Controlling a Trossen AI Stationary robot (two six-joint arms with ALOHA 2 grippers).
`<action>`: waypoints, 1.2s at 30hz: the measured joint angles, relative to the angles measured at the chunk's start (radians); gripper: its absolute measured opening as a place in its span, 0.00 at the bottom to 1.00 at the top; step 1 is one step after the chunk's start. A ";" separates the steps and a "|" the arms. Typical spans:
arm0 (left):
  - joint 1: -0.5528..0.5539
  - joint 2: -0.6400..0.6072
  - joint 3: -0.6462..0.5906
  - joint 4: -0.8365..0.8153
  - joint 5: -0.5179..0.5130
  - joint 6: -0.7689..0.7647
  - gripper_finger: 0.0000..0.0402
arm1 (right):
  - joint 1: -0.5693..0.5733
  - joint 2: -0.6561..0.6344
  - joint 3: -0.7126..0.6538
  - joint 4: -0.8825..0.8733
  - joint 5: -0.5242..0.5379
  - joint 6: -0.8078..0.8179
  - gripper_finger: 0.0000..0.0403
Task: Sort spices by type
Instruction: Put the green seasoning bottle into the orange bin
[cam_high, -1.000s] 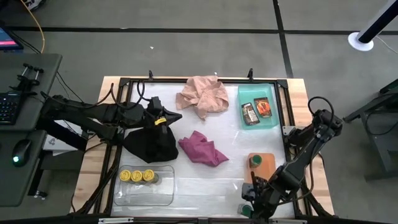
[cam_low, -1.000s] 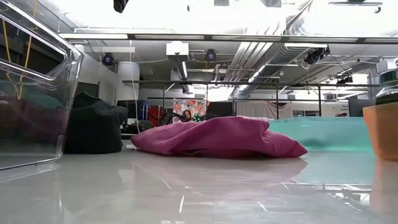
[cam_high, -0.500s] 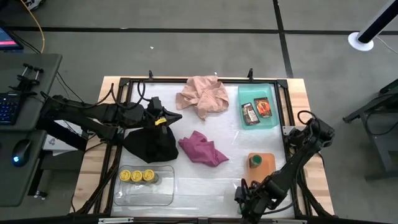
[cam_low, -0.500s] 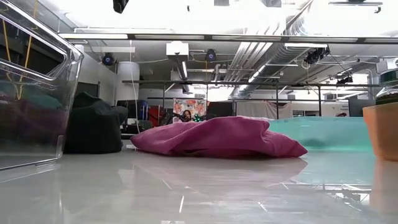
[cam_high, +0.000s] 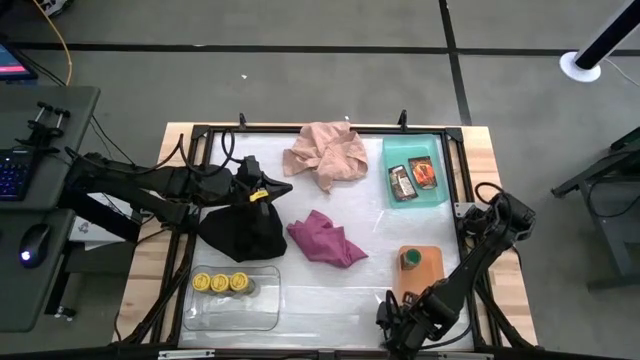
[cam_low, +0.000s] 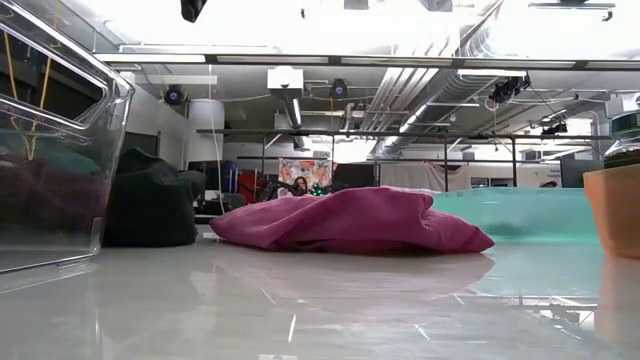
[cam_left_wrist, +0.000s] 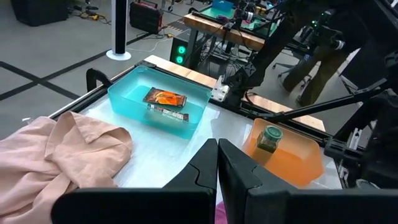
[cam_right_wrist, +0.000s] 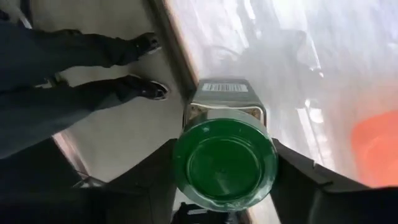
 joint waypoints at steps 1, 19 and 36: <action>0.000 0.000 0.000 0.000 -0.002 0.000 0.00 | 0.000 0.000 0.015 -0.002 0.005 -0.003 0.48; 0.037 0.000 0.000 -0.002 0.002 0.019 0.00 | 0.061 -0.022 0.408 -0.788 0.036 -0.114 0.48; 0.034 0.000 0.000 -0.001 0.036 -0.001 0.00 | -0.094 -0.538 -0.327 -0.534 0.036 -0.209 0.48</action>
